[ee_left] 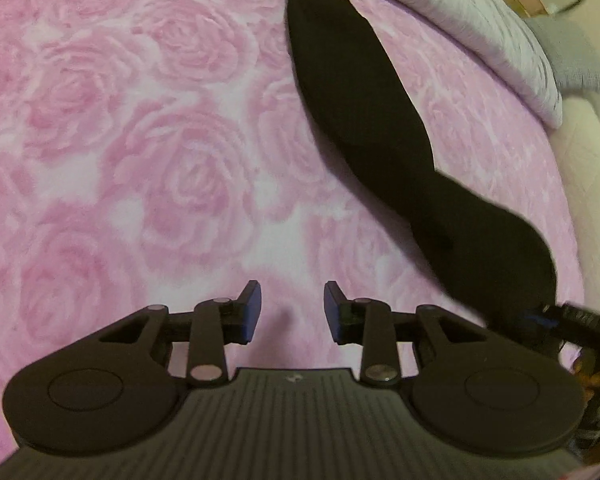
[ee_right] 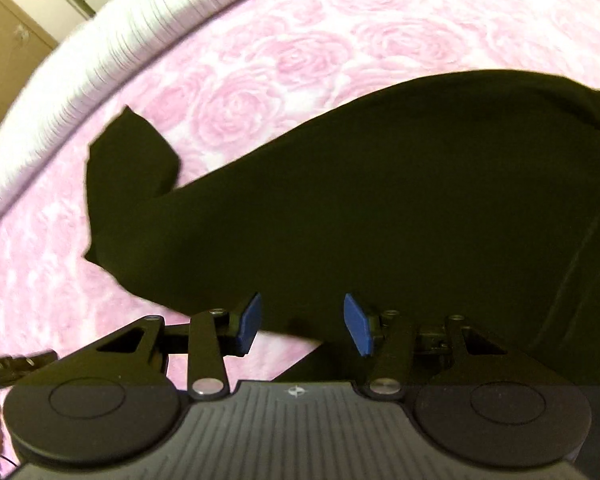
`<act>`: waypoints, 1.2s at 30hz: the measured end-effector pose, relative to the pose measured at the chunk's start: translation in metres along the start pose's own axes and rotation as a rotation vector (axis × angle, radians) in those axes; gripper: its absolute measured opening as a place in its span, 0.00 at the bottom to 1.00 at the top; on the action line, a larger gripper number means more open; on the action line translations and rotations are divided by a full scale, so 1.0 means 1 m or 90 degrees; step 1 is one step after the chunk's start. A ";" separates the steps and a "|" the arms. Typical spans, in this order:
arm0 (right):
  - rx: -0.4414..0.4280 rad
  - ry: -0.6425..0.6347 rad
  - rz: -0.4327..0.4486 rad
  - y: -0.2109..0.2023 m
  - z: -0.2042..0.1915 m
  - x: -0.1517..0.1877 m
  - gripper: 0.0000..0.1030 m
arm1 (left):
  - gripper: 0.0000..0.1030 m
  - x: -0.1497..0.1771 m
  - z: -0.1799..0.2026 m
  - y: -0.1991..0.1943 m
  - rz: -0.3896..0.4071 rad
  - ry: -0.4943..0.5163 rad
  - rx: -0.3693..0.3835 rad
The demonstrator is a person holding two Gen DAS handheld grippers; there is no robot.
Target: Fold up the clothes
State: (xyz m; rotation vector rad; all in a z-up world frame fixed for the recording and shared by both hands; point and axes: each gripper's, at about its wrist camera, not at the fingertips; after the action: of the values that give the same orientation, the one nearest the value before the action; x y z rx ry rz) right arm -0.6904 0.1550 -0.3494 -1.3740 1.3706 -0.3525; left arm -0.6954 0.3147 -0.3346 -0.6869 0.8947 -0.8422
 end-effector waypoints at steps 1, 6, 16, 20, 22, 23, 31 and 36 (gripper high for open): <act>0.011 0.000 -0.002 0.004 0.002 -0.004 0.50 | 0.29 -0.008 -0.002 0.004 0.004 -0.017 0.007; 0.074 0.043 0.043 0.007 0.033 -0.028 0.50 | 0.33 -0.049 -0.011 0.022 0.038 -0.096 0.037; 0.154 0.168 0.096 0.017 0.100 -0.083 0.50 | 0.38 -0.125 -0.006 0.086 0.057 -0.107 0.040; 0.164 0.188 0.079 0.014 0.115 -0.082 0.51 | 0.39 -0.146 -0.001 0.118 0.059 -0.114 0.023; 0.174 0.190 0.066 0.014 0.119 -0.074 0.51 | 0.35 -0.148 0.002 0.130 0.060 -0.117 0.019; 0.177 0.193 0.063 0.013 0.122 -0.070 0.51 | 0.19 -0.146 0.003 0.132 0.067 -0.120 0.025; 0.168 0.189 0.072 0.011 0.118 -0.071 0.53 | 0.00 -0.133 0.016 0.023 0.195 -0.149 0.026; 0.165 0.195 0.071 0.007 0.119 -0.069 0.54 | 0.08 -0.160 0.048 -0.084 0.314 -0.109 -0.060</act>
State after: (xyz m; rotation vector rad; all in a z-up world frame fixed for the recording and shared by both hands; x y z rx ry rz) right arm -0.6170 0.2704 -0.3640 -1.0536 1.5816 -0.6629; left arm -0.7393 0.4165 -0.1838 -0.5739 0.9005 -0.2985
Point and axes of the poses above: each gripper's, at about its wrist camera, not at the fingertips, and y roughly the way its jaws point, z to its right, x to its underside, and after that the axes turned 10 degrees about z, right-handed
